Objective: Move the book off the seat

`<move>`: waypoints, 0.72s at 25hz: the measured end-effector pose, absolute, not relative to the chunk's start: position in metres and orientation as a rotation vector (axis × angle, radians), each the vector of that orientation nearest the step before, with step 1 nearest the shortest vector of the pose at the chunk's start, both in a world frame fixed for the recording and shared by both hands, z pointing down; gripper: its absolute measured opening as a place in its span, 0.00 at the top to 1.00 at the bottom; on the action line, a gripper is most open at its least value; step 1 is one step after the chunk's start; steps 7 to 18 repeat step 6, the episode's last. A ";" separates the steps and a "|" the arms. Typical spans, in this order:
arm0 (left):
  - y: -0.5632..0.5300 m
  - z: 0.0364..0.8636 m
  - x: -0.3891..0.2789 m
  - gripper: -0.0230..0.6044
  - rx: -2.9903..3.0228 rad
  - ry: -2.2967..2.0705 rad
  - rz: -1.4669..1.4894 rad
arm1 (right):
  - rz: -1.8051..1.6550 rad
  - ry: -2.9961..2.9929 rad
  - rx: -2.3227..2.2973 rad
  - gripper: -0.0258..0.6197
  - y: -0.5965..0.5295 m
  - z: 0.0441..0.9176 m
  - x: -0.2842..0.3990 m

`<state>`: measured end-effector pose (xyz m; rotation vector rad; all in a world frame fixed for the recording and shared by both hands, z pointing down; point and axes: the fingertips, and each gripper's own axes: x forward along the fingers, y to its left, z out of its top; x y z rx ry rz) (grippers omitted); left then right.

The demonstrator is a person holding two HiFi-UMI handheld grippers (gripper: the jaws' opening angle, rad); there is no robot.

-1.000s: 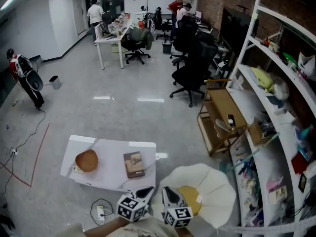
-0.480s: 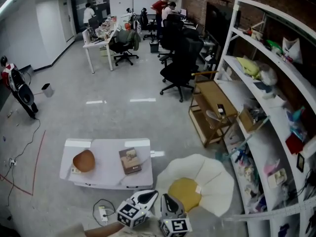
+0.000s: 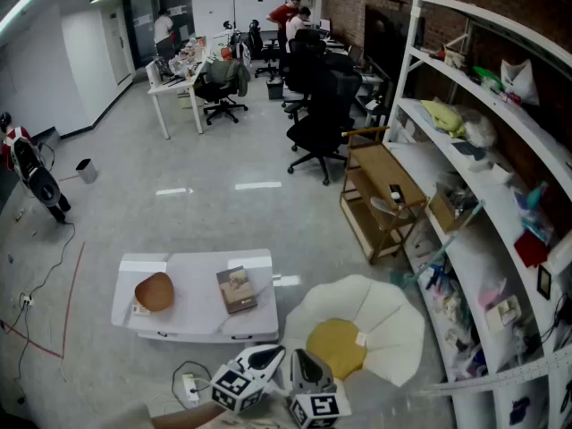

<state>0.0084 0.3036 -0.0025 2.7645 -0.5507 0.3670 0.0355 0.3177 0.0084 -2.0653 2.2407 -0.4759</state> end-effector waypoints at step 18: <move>0.305 -0.006 -0.003 0.95 2.744 -0.626 0.370 | -0.523 2.238 -2.013 0.93 0.324 0.002 0.029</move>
